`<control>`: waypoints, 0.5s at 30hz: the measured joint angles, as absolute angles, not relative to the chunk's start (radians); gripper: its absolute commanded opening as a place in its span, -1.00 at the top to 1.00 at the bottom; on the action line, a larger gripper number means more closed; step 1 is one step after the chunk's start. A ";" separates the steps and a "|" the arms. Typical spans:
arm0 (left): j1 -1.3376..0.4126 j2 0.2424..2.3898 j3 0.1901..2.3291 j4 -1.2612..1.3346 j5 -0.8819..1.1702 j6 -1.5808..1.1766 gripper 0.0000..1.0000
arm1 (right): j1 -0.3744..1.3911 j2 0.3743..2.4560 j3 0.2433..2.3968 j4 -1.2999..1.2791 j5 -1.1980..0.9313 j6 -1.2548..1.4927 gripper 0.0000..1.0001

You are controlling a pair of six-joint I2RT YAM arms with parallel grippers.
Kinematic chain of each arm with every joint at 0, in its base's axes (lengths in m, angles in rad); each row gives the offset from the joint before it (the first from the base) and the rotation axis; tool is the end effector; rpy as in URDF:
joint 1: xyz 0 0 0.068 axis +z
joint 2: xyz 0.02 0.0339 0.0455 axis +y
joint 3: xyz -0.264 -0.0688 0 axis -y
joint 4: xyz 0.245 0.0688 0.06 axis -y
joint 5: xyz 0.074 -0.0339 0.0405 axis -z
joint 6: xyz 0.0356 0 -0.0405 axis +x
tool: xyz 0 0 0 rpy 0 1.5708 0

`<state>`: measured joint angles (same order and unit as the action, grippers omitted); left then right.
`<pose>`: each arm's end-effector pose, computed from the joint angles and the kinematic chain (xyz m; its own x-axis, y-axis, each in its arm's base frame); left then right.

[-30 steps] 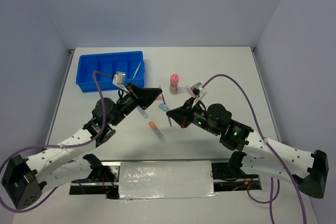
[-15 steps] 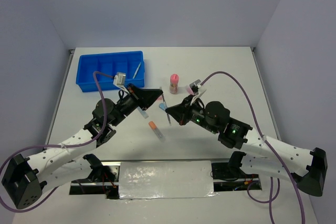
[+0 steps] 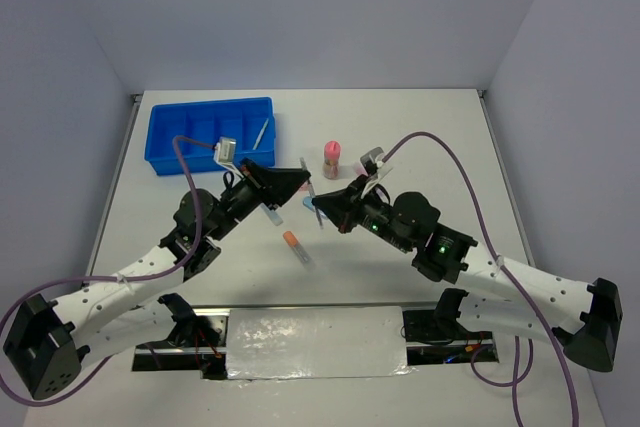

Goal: Sort the stationery into containers
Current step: Close the pen cap on the pen.

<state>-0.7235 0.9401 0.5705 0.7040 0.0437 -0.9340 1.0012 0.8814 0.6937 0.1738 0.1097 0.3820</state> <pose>0.1623 -0.1454 0.3301 -0.4104 -0.7093 -0.5732 0.6094 0.2543 -0.7509 0.1183 0.1776 0.3289 -0.2970 0.2233 -0.9284 -0.7191 0.5873 0.3713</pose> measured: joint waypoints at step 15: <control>-0.735 0.933 0.620 0.578 0.135 -0.839 1.00 | 1.000 0.881 0.694 0.214 0.115 0.354 0.96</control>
<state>-0.7345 0.9329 0.6205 0.5777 0.1349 -0.8394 1.0004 0.8810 0.6941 0.2142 0.1146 0.3538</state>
